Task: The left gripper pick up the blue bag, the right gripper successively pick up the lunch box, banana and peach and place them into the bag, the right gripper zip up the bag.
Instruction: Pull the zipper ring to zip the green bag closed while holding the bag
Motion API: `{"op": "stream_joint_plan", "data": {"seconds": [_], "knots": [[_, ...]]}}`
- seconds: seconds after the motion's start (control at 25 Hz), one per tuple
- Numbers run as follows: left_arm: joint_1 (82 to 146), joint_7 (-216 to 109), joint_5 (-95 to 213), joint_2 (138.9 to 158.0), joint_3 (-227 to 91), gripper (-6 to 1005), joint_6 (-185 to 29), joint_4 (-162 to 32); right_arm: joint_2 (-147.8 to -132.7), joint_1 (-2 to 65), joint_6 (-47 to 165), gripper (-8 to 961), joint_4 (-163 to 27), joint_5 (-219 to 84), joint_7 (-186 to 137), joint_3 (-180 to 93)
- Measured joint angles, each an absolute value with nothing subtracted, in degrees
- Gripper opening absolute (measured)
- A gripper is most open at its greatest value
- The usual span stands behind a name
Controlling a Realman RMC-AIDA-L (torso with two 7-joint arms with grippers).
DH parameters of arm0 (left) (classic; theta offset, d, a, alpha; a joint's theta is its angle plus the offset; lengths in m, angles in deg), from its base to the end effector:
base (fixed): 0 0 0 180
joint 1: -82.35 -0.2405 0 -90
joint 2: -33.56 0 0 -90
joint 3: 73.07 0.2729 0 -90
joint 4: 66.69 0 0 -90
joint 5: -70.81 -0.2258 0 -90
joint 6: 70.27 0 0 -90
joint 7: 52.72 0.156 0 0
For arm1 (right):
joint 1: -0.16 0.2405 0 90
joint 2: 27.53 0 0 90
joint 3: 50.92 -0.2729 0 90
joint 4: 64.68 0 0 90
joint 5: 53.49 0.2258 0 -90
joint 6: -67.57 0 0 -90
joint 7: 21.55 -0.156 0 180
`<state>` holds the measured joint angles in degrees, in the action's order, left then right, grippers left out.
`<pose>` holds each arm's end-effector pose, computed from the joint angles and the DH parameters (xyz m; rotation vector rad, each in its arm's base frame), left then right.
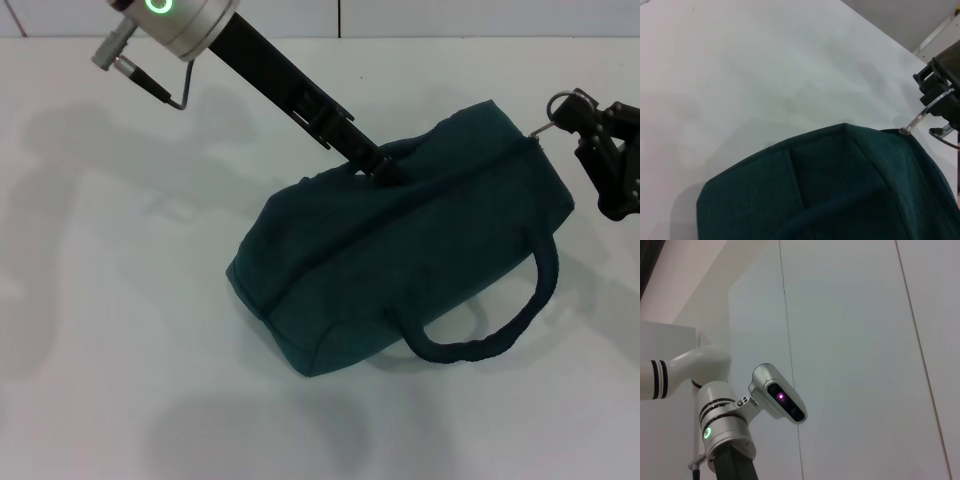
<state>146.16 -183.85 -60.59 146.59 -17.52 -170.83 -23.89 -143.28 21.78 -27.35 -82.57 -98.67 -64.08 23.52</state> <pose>-0.0846 0.4307 -0.0061 2.9125 0.8703 -0.0963 0.2740 0.3161 -0.0060 -2.1537 0.2402 1.3221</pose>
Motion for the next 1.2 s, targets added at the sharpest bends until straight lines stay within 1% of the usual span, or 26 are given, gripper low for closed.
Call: {"op": "stream_joint_plan", "data": {"seconds": [0.28, 0.48, 0.6, 0.84, 1.04, 1.2], "knots": [[146.16, -183.27, -60.59, 146.85, -17.52, 804, -170.82, -23.9, -143.28, 21.79, -27.27, 28, -82.51, -98.59, -64.08, 23.52], [146.16, -182.86, -60.58, 147.12, -17.52, 570, -170.87, -23.89, -143.28, 21.73, -27.26, 28, -82.51, -98.49, -64.08, 23.52], [146.16, -182.57, -60.58, 147.19, -17.52, 354, -171.0, -23.89, -143.28, 21.61, -27.26, 28, -82.51, -98.49, -64.08, 23.52], [146.09, -182.31, -60.25, 147.2, -17.52, 131, -171.04, -23.56, -143.28, 21.55, -27.09, 28, -82.51, -98.4, -64.08, 23.52], [146.12, -182.25, -60.03, 147.2, -17.75, 59, -171.01, -23.46, -143.29, 21.52, -25.99, 29, -82.51, -98.35, -64.08, 23.52], [146.42, -182.25, -59.14, 147.06, -18.04, 52, -171.0, -23.38, -143.35, 21.48, -25.16, 29, -82.46, -98.32, -64.04, 23.52]]}}
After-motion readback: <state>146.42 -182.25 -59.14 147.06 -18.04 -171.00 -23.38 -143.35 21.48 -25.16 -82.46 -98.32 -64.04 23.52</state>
